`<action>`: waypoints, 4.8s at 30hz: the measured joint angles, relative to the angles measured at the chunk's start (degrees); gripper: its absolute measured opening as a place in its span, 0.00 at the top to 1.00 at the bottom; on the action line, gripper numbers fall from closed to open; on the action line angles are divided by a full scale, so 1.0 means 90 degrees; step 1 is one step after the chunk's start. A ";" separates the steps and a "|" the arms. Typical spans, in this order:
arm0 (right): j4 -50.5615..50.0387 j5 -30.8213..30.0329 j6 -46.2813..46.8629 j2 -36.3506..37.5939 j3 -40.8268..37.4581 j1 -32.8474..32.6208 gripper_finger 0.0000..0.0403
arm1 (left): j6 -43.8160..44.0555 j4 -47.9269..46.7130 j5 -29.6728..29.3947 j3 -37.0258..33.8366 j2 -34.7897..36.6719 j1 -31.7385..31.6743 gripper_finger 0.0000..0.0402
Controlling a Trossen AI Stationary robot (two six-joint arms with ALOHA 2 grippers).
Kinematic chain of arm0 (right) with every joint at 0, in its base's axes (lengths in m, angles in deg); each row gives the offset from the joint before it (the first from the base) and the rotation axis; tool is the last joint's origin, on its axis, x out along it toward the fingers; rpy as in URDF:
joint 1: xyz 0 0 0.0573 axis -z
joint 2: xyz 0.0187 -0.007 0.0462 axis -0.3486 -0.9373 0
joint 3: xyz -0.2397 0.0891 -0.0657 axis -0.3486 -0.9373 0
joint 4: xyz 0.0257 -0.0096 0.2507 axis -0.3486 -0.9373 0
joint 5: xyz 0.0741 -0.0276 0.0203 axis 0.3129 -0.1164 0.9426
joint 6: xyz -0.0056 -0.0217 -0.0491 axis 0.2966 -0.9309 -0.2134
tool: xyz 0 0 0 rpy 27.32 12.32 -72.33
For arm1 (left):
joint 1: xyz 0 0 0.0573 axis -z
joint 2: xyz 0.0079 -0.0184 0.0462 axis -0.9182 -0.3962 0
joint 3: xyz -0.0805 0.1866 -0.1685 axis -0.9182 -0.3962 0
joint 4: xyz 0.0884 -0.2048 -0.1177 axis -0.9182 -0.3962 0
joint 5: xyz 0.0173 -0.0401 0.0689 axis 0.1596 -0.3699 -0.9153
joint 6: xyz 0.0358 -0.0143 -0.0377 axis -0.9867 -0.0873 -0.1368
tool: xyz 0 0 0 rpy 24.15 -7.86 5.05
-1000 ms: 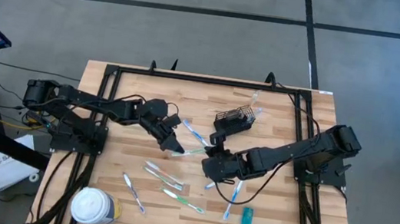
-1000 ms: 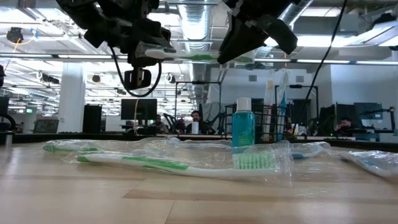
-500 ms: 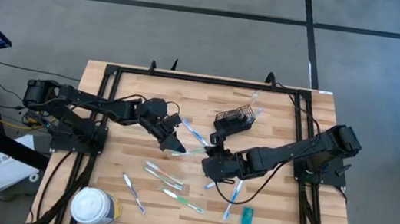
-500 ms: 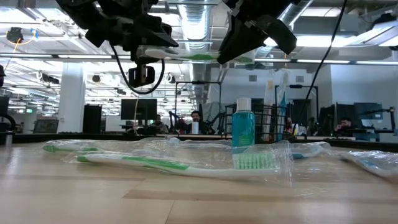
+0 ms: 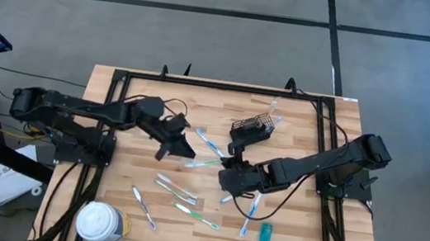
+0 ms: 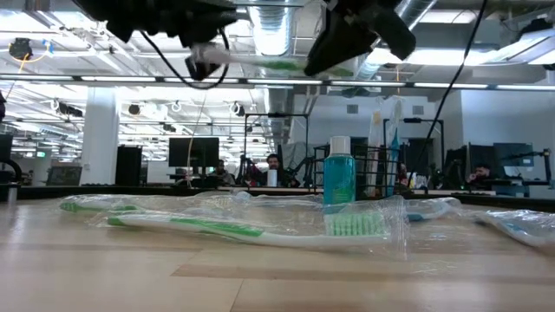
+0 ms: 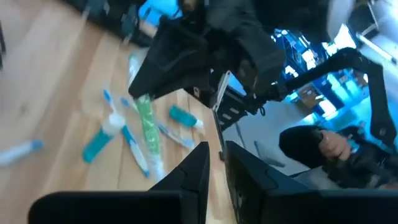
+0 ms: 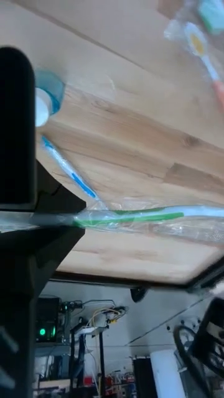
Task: Pick & Place toothbrushing station
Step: Put the green toothbrush into the mesh organizer
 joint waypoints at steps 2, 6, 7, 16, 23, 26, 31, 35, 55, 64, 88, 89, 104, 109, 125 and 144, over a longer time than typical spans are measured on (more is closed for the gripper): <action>-0.0100 0.0007 0.0119 0.0105 -0.0005 0.0000 0.98 | -0.0332 0.0007 -0.0003 0.0000 0.0191 -0.0002 0.89; -0.0176 0.0077 0.0286 0.0353 -0.0007 0.0000 0.98 | -0.1207 0.0003 -0.0156 -0.0002 0.0536 -0.0002 0.89; -0.0161 0.0155 0.0326 0.0429 -0.0004 0.0000 0.98 | -0.1409 0.0018 -0.0285 0.0002 0.0613 -0.0002 0.89; -0.0250 0.0582 0.0791 0.1087 -0.0004 0.0035 0.98 | -0.2536 -0.0018 -0.1691 -0.0349 0.1265 -0.0005 0.89; -0.0072 0.0993 0.0933 0.1540 -0.0004 0.0292 0.98 | -0.2702 0.0132 -0.1927 -0.0719 0.1439 0.0003 0.89; 0.0130 0.1339 0.0988 0.1656 -0.0004 0.0474 0.98 | -0.2762 0.0688 -0.1929 -0.0844 0.1341 0.0043 0.89; 0.0527 0.1891 0.1041 0.1740 -0.0004 0.0847 0.98 | -0.3165 0.1862 -0.1978 -0.1093 0.1146 0.0161 0.89; 0.0857 0.2516 0.1098 0.1723 -0.0002 0.1177 0.97 | -0.3375 0.2484 -0.2209 -0.1119 0.0904 0.0260 0.89; 0.1426 0.3218 0.1118 0.1692 -0.0002 0.1537 0.98 | -0.3913 0.4812 -0.2617 -0.1124 -0.0240 0.0510 0.87; 0.1737 0.3230 0.1093 0.1692 -0.0002 0.1581 0.98 | -0.3913 0.5375 -0.2619 -0.1124 -0.0635 0.0510 0.75; 0.2734 0.3699 0.1093 0.1636 -0.0250 0.1617 0.98 | -0.4705 0.6222 -0.2878 -0.1122 -0.0703 0.0855 0.69; 0.2797 0.3702 0.1093 0.1636 -0.0298 0.1617 0.98 | -0.4710 0.6223 -0.2936 -0.1122 -0.0703 0.0855 0.69; 0.3091 0.3886 0.1093 0.1552 -0.0357 0.1755 0.98 | -0.4703 0.6463 -0.2954 -0.1122 -0.0703 0.0848 0.69; 0.3328 0.4028 0.1096 0.1355 -0.0339 0.1835 0.98 | -0.4698 0.6963 -0.2821 -0.1088 -0.1058 0.0860 0.69; 0.3251 0.4031 0.1094 0.1320 -0.0361 0.1897 0.98 | -0.4657 0.7315 -0.2998 -0.0818 -0.1674 0.0843 0.71; 0.3189 0.4034 0.1086 0.1320 -0.0361 0.1897 0.81 | -0.4642 0.7241 -0.3005 -0.0833 -0.1674 0.0843 0.98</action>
